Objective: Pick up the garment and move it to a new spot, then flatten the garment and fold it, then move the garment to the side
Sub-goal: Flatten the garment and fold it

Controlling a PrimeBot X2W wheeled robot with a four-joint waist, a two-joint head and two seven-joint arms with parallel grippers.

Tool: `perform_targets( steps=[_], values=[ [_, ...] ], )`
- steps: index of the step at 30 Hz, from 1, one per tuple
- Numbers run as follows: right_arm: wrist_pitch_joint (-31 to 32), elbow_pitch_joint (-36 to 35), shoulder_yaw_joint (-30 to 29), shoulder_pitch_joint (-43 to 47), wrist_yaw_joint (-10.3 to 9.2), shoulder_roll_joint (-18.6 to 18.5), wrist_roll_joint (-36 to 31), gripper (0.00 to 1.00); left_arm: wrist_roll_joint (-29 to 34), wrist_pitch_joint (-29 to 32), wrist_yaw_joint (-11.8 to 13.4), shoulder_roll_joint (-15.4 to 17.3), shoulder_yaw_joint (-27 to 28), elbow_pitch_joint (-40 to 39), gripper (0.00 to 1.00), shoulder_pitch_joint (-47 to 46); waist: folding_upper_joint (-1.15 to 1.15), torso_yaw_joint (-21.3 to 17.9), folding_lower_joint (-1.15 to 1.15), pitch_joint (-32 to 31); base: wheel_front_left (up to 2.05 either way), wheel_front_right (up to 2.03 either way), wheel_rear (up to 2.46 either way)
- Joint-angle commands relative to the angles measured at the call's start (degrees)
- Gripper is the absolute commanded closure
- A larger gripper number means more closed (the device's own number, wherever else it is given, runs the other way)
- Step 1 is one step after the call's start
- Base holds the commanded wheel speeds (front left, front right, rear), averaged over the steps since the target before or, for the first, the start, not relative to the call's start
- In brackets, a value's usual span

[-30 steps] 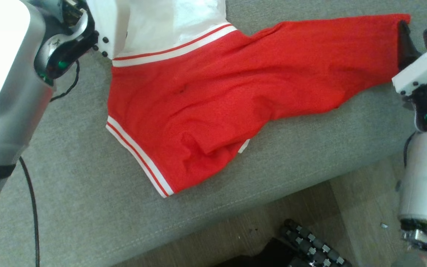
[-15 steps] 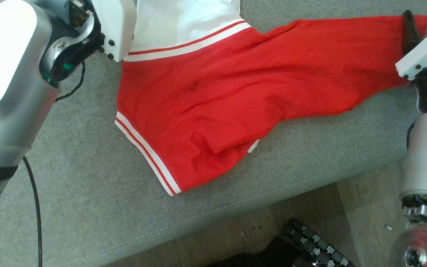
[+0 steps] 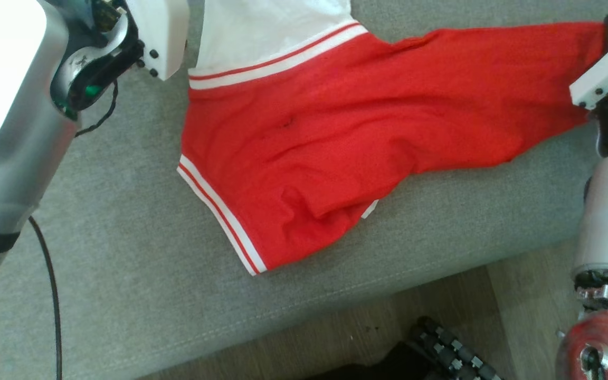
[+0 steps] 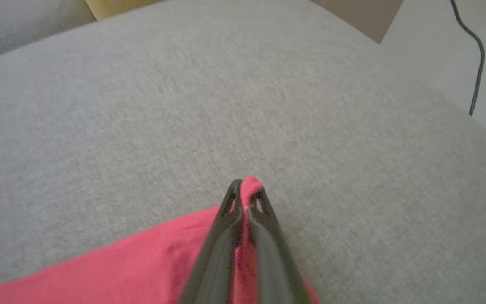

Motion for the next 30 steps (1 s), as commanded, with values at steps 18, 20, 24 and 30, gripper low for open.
perform_targets(
  steps=[18, 20, 24, 30],
  values=[
    [0.13, -15.76, 8.09, -15.51, 0.37, -2.16, 3.07, 1.0, 7.43, -10.7, -0.18, 5.97, 7.34, 1.23, 1.0, -20.15, 0.0, 6.26, 0.0, -6.95, 0.0, 0.0, 0.0],
    [-0.65, -15.43, 8.98, -19.34, 0.37, -3.46, 3.11, 1.0, 10.67, -13.85, -0.2, 5.42, 6.93, 4.46, 1.0, -24.98, 0.0, 7.11, 0.0, -6.54, 0.0, 0.0, 0.0],
    [-5.43, -11.99, 8.83, -26.81, 0.37, -4.87, 2.58, 1.0, 17.31, -22.49, 0.66, 4.06, 6.01, 13.14, 1.0, -33.37, 0.0, 8.23, 0.0, -6.32, 0.0, 0.0, 0.0],
    [-15.64, -6.68, 9.21, -36.14, 0.37, -6.67, -0.57, 1.0, 24.36, -35.53, 3.56, 2.45, 5.17, 22.53, 1.0, -43.81, 0.0, 10.51, 0.0, -5.04, 0.0, 0.0, 0.0]
  ],
)
